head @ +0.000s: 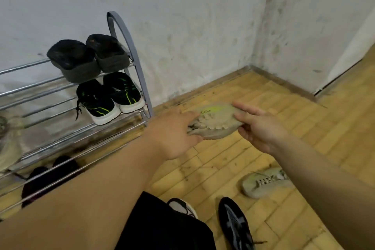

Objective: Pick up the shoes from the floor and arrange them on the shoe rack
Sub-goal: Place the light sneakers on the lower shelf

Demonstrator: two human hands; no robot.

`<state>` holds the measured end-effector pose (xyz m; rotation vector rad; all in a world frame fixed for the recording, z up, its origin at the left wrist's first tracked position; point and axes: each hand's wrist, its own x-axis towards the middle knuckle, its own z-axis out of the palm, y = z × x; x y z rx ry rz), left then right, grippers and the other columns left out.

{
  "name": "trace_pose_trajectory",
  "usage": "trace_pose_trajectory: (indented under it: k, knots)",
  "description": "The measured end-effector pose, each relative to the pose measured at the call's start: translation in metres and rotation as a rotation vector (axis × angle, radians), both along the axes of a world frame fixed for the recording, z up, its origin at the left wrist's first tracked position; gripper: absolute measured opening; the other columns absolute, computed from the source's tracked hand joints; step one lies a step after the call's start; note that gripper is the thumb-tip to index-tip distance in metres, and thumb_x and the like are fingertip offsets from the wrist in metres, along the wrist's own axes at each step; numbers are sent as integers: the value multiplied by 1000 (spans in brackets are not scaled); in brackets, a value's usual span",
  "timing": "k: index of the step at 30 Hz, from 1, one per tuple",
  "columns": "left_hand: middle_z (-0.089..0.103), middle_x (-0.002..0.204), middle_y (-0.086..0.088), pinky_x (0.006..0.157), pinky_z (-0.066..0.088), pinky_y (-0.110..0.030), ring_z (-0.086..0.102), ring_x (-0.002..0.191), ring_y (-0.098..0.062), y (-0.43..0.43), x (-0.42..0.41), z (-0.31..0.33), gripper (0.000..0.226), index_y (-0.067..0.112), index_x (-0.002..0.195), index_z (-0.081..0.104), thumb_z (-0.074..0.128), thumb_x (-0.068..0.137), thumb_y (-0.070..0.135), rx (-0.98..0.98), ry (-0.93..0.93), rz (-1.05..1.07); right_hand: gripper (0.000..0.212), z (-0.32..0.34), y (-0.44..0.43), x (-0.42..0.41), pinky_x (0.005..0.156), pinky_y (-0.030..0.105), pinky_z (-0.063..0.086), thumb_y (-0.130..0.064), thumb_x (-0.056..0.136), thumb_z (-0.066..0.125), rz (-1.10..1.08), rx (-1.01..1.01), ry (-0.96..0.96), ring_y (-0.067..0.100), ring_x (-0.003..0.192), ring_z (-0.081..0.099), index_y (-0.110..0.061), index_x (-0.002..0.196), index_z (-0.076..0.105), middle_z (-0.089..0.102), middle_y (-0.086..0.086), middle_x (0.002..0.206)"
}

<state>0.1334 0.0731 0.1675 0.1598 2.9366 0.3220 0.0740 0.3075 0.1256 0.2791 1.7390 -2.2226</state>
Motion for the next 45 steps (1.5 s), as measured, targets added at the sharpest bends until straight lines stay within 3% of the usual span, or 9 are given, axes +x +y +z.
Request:
trace_pose_trajectory:
  k: [11, 15, 18, 22, 29, 34, 38, 42, 45]
  knots:
    - [40, 148, 0, 103, 46, -41, 46, 133, -26, 27, -12, -9, 77, 46, 157, 26, 51, 89, 74, -59, -42, -33, 27, -28, 33, 1, 70, 25, 49, -12, 95, 66, 83, 47, 20, 8, 73, 61, -29, 115, 74, 71, -5, 93]
    - [43, 143, -2, 101, 47, -44, 49, 129, -30, 48, -30, -18, 77, 44, 157, 26, 46, 90, 76, -70, -41, -43, 28, -59, 56, -3, 75, 32, 51, -25, 94, 68, -114, 33, 61, 13, 84, 65, -33, 121, 71, 71, -2, 99]
    - [42, 141, -3, 97, 50, -47, 50, 126, -31, 62, -46, -27, 75, 43, 156, 27, 43, 91, 76, -63, -66, -38, 33, -106, 88, -9, 80, 34, 52, -34, 94, 65, -190, 510, 84, 18, 101, 65, -32, 126, 63, 65, -4, 117]
    - [41, 144, -2, 89, 47, -39, 50, 126, -29, 71, -64, -38, 76, 43, 157, 26, 43, 91, 76, -87, -102, -27, 71, -183, 140, -6, 104, 38, 45, -50, 86, 71, 461, 1166, 83, 20, 131, 48, -33, 148, 40, 41, -4, 152]
    - [45, 152, 2, 105, 40, -37, 47, 135, -24, 57, -83, -49, 76, 41, 154, 36, 54, 88, 72, 22, -135, 55, 124, -271, 171, -17, 123, 52, 20, -53, 76, 80, 1060, 1627, 174, 30, 155, 5, -35, 160, -10, -5, -5, 170]
    - [43, 158, 5, 98, 42, -35, 50, 134, -24, 40, -80, -65, 77, 46, 154, 35, 57, 85, 72, 8, -176, 97, 120, -311, 166, -40, 124, 52, 8, -52, 81, 76, 1110, 1736, 197, 34, 156, -1, -32, 160, -12, -4, 0, 170]
    - [50, 153, 4, 91, 43, -33, 56, 128, -23, 22, -80, -74, 78, 41, 153, 40, 62, 84, 69, 9, -196, 126, 111, -319, 155, -51, 123, 50, 14, -55, 79, 74, 1083, 1747, 279, 29, 152, 21, -34, 161, 2, 24, 3, 165]
    - [50, 154, 3, 89, 40, -32, 54, 131, -25, 25, -84, -71, 77, 42, 153, 40, 63, 84, 68, 10, -216, 150, 115, -301, 129, -58, 108, 50, 42, -73, 72, 69, 547, 1483, 106, 32, 128, 49, -37, 159, 4, 52, 6, 143]
    - [50, 154, 3, 88, 38, -31, 53, 133, -25, 32, -88, -66, 76, 43, 153, 40, 64, 85, 66, 26, -206, 155, 127, -305, 117, -44, 106, 52, 42, -82, 59, 66, 475, 1390, 21, 33, 130, 43, -42, 157, -4, 41, 8, 147]
